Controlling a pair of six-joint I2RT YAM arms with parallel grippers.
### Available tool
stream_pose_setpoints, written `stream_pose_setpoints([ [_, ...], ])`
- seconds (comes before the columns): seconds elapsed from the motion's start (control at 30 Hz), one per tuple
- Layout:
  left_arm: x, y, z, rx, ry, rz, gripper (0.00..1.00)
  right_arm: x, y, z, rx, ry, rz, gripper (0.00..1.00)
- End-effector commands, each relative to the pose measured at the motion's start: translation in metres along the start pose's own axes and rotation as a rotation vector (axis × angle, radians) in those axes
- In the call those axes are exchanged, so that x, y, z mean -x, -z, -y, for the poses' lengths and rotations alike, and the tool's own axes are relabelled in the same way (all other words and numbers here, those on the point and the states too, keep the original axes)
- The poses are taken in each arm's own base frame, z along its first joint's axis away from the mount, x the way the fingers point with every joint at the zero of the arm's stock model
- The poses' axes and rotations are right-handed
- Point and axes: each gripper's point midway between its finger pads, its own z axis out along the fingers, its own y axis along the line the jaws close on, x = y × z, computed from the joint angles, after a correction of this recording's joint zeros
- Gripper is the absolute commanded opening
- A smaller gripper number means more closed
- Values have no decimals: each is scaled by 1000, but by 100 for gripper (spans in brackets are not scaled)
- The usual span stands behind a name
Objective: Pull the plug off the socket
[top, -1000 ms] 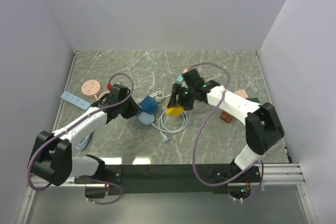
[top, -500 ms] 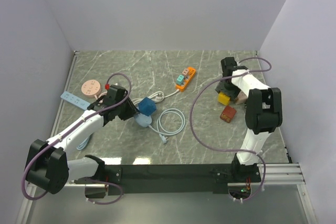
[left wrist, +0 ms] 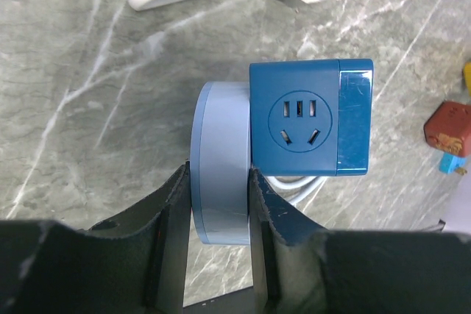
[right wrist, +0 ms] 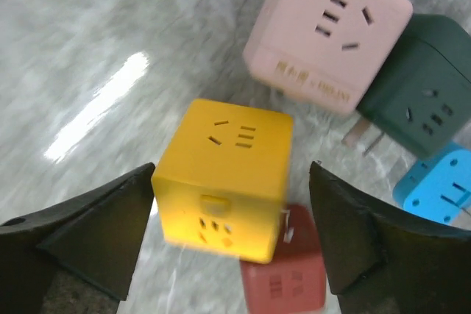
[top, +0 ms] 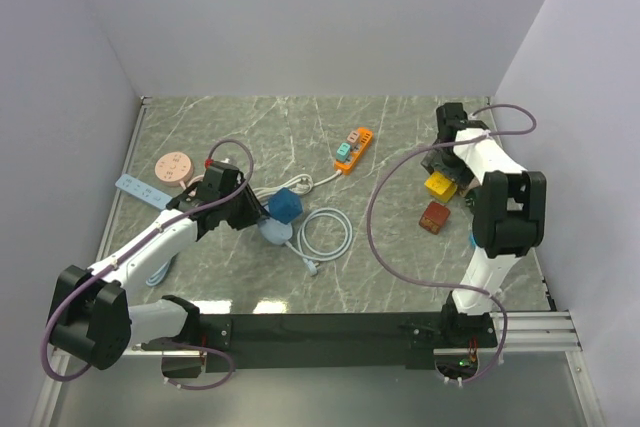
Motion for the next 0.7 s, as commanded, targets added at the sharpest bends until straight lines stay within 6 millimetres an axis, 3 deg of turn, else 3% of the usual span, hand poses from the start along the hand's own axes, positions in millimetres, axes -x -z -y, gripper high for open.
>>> stream_pose_setpoints([
  [0.0, 15, 9, 37, -139, -56, 27, 1, 17, 51, -17, 148, -28, 70, 92],
  [0.1, 15, 8, 40, -151, -68, 18, 1, 17, 94, -35, 220, 3, 131, 93],
  [0.2, 14, 6, 41, -159, -77, 8, 1, -7, 136, -68, 386, 103, 139, 95],
  [0.23, 14, 6, 42, -162, -77, 9, 1, -33, 161, -105, 594, 176, 76, 95],
  [0.3, 15, 6, 46, -172, -83, 4, 1, -70, 177, -120, 742, 245, 1, 95],
  [0.33, 15, 6, 47, -177, -85, 2, 1, -79, 193, -140, 871, 269, 3, 95],
  [0.37, 16, 6, 50, -191, -89, 5, 1, -113, 218, -154, 1045, 327, -115, 96],
  [0.4, 15, 6, 52, -201, -93, 2, 1, -136, 213, -157, 1099, 352, -181, 96],
  [0.43, 15, 7, 56, -221, -98, -4, 1, -143, 221, -168, 1170, 371, -186, 95],
  [0.5, 16, 7, 60, -239, -109, -5, 1, -175, 232, -178, 1248, 444, -282, 96],
  [0.6, 15, 7, 64, -253, -119, -18, 1, -201, 244, -192, 1324, 474, -364, 96],
  [0.67, 14, 6, 64, -253, -123, -25, 1, -208, 248, -198, 1343, 475, -375, 97],
])
